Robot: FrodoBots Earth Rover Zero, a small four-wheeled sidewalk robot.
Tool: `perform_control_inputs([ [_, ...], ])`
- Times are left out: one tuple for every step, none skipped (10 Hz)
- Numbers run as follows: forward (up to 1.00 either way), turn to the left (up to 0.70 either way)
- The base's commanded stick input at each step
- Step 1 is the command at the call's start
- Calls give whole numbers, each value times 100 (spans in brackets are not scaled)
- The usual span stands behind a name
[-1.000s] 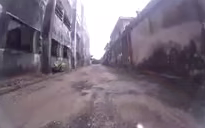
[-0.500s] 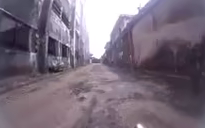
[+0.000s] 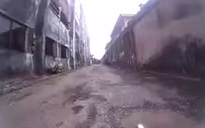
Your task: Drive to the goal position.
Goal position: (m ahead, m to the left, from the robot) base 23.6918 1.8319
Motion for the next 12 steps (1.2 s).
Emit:
perform_control_inputs([
  [70, 0],
  [70, 0],
  [70, 0],
  [70, 0],
  [70, 0],
  [70, 0],
  [70, 0],
  [70, 0],
  [70, 0],
  [70, 0],
  [70, 0],
  [70, 0],
])
